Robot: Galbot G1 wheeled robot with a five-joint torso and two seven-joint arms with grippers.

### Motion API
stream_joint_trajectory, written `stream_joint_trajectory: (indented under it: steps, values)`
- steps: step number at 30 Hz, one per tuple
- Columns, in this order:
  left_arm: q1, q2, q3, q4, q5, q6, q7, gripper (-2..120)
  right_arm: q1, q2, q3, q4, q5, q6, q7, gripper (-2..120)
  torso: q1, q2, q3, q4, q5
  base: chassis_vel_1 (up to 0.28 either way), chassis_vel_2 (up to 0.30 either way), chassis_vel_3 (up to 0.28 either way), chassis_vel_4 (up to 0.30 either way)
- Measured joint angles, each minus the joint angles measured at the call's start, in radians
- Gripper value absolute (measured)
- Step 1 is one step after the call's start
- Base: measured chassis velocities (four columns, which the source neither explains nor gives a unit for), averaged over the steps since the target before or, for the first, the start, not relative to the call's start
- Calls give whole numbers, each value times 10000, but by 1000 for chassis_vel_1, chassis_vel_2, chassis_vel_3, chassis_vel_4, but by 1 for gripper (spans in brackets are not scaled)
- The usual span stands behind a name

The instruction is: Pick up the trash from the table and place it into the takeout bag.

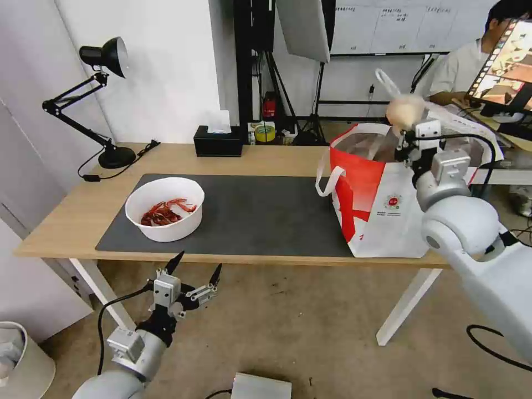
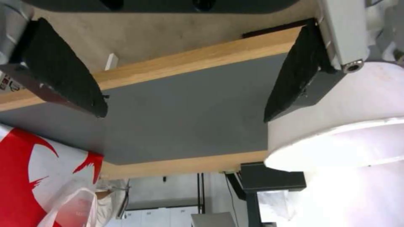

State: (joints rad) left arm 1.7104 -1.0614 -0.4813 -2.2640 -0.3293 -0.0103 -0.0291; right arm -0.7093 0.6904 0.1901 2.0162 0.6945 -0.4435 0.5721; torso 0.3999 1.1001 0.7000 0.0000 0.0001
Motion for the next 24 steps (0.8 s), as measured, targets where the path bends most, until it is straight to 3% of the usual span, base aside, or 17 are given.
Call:
stream_joint_trajectory:
  steps: [7, 9, 11, 16, 24]
  values:
    - [179, -26, -112, -123, 27, 0, 4, 100, 1, -145, 161, 171, 933, -350, 99, 32, 0, 0, 0, 1, -1, 0, 0, 0, 0]
    - [188, -31, -118, -133, 28, 0, 4, 100, 11, -164, 172, 186, 972, -389, 99, 35, 0, 0, 0, 1, -1, 0, 0, 0, 0]
    - [205, -57, -125, -142, 37, 0, 6, 100, 21, -234, 191, 213, 1049, -489, 94, 48, 0, 0, 0, 1, -2, 0, 0, 0, 0]
    - [221, -89, -105, -150, 83, 0, 21, 100, -123, -324, 284, 317, 1203, -623, 61, 61, 0, 0, 0, 0, -1, 0, 0, 0, 0]
    - [175, -96, -68, -150, 102, 9, 35, 100, -272, -456, 420, 383, 1470, -704, -10, 94, 0, 0, 0, 0, -2, 0, 0, 0, 0]
